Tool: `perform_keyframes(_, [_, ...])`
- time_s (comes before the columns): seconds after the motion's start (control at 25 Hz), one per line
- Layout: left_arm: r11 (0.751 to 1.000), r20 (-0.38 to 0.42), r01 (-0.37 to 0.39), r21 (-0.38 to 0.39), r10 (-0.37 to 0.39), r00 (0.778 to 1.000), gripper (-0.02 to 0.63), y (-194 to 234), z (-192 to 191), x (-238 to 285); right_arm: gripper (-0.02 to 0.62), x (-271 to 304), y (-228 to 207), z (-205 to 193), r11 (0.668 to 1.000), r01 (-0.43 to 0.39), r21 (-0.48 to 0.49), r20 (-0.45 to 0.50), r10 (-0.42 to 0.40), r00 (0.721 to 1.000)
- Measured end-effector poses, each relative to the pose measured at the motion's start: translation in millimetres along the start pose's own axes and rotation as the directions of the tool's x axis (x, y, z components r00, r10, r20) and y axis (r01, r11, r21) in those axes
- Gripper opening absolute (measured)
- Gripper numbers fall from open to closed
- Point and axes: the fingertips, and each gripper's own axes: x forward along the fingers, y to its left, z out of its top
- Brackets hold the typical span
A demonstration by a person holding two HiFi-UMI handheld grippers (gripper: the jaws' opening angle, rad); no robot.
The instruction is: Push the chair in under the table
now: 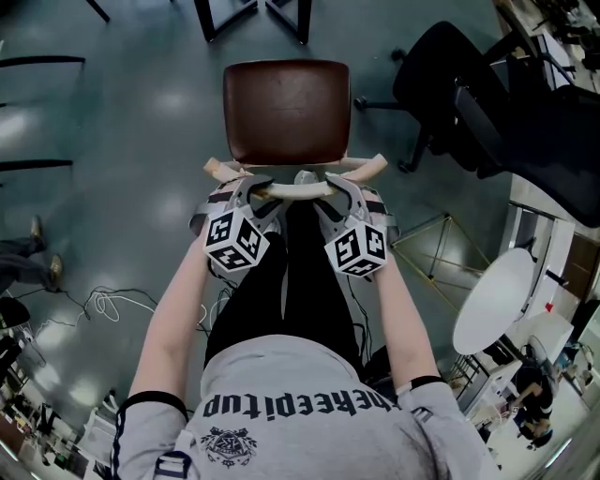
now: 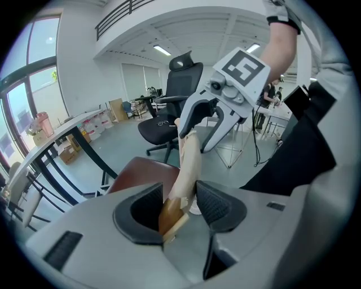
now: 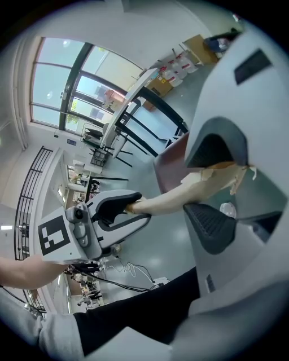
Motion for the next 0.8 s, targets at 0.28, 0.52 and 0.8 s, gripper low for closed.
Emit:
perform_keyframes(0.28, [1.0, 0.01, -0.024, -0.013, 0.024, 1.0, 0.193, 1, 13, 5, 0.21, -5, -13, -6, 1.0, -0.022, -0.019, -0.004, 0.022, 1.0])
perform_keyframes(0.52, [0.999, 0.019, -0.039, -0.016, 0.039, 0.999, 0.193, 11, 21, 7, 0.212, -5, -26, -5, 0.999, -0.037, -0.033, 0.025, 0.037, 0.999])
perform_keyframes(0.8, [0.999, 0.006, -0.031, -0.019, 0.031, 1.0, 0.193, 12, 23, 5, 0.212, -7, -28, -3, 0.997, -0.072, -0.037, 0.05, 0.073, 0.996])
